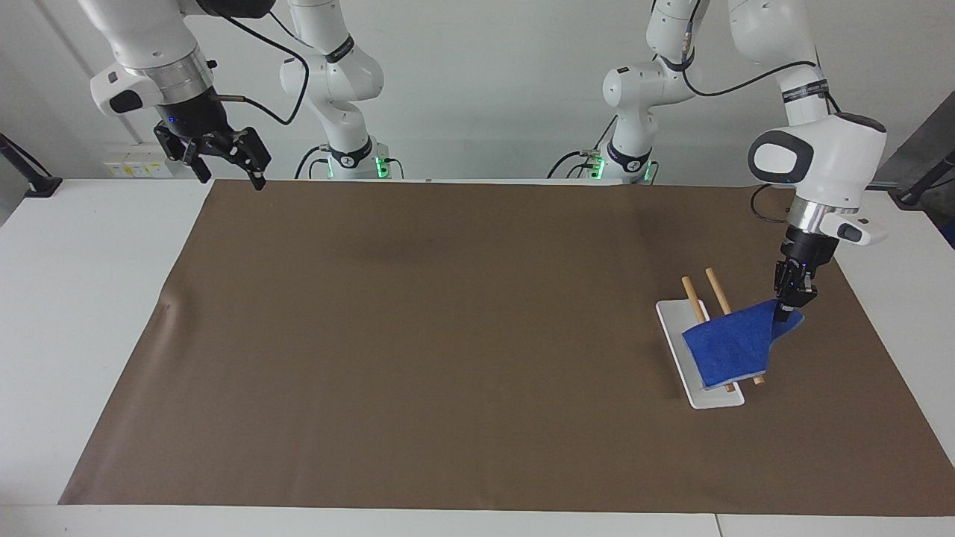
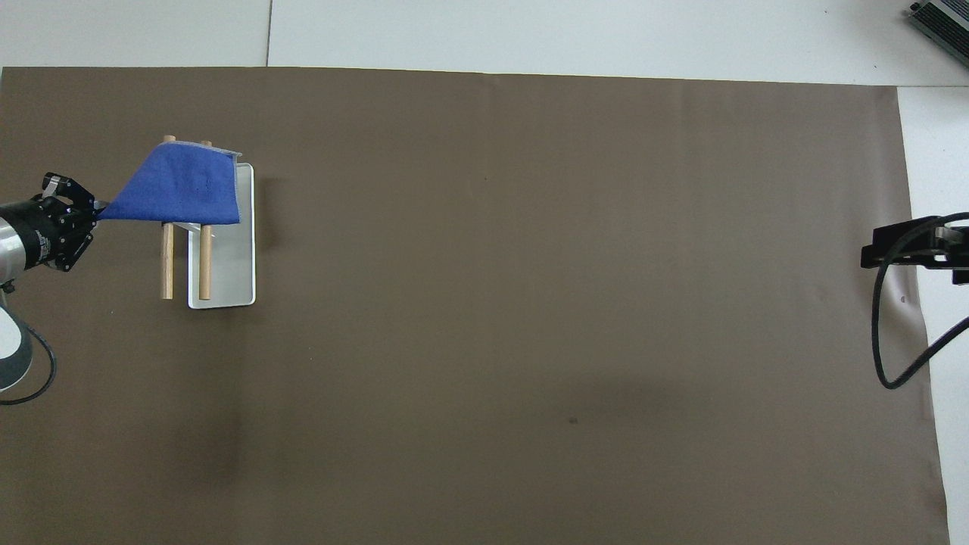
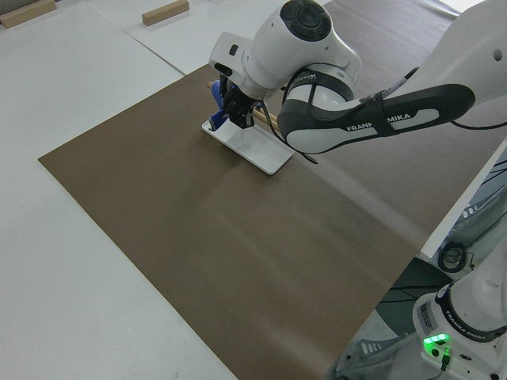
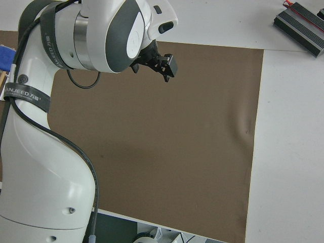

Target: Right arm passes towel to left arm to hang

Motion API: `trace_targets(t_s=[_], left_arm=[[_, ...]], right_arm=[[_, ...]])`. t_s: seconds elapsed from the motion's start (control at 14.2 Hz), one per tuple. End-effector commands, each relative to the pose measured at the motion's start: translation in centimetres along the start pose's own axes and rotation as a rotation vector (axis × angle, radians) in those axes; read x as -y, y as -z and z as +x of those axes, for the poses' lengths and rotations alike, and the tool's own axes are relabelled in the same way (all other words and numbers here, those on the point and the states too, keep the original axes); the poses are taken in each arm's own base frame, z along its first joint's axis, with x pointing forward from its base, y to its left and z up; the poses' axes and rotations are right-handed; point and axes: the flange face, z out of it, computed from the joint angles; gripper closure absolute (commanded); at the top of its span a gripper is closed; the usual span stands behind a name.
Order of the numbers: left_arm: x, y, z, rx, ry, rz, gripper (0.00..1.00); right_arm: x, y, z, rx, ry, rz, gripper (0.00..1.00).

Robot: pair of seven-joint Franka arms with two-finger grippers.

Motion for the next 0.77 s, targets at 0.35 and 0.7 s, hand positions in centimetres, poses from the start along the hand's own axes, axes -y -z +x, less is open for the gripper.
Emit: trace_targets(t_s=[0.35, 0.7], left_arm=[[-0.6, 0.4, -3.2, 0.014, -0.056, -0.017, 1.00], [1.3, -1.2, -4.2, 0.035, -0.056, 0.026, 1.00]], right_arm=[[-0.6, 0.3, -0.9, -0.015, 0.018, -0.004, 0.00], [-0.5, 0.3, -0.9, -0.014, 0.017, -0.003, 0.00]])
